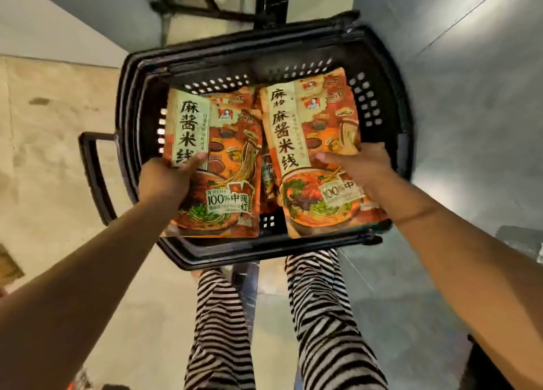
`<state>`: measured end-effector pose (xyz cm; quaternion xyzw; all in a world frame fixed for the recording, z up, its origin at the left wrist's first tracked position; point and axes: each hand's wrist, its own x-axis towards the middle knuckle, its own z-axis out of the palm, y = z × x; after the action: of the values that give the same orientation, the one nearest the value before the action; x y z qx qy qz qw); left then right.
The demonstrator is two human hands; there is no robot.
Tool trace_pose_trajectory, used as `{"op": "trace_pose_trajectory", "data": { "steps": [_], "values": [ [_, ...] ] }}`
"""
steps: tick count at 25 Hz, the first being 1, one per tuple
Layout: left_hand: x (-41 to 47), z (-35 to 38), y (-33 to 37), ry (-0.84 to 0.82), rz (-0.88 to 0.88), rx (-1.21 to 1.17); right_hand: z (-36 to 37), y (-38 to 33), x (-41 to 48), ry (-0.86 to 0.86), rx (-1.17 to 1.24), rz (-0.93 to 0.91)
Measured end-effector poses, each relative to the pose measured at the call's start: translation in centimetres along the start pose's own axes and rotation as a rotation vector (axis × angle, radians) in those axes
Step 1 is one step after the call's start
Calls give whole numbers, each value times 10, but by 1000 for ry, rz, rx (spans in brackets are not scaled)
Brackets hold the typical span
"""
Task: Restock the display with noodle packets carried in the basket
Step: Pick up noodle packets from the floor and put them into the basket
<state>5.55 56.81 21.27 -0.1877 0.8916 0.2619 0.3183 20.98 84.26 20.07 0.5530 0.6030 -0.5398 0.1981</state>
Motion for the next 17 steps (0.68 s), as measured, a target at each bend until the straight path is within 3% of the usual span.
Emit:
{"op": "trace_pose_trajectory", "data": {
  "steps": [2,4,6,7,9,11,17],
  "values": [
    [3,9,-6,170,111,164,11,13,7,325,-301,-53],
    [3,11,-11,203,294,317,20,20,-3,568,-514,-251],
    [-3,15,-10,30,491,483,32,24,-16,598,-595,-439],
    [-7,21,-10,-61,546,536,39,27,-19,558,-646,-451],
    [-15,36,-10,-162,493,520,57,32,-23,514,-756,-375],
    [-20,50,-13,-128,428,466,75,33,-23,549,-834,-324],
    [-13,81,-42,58,535,568,107,43,6,682,-818,-343]
  ]
}}
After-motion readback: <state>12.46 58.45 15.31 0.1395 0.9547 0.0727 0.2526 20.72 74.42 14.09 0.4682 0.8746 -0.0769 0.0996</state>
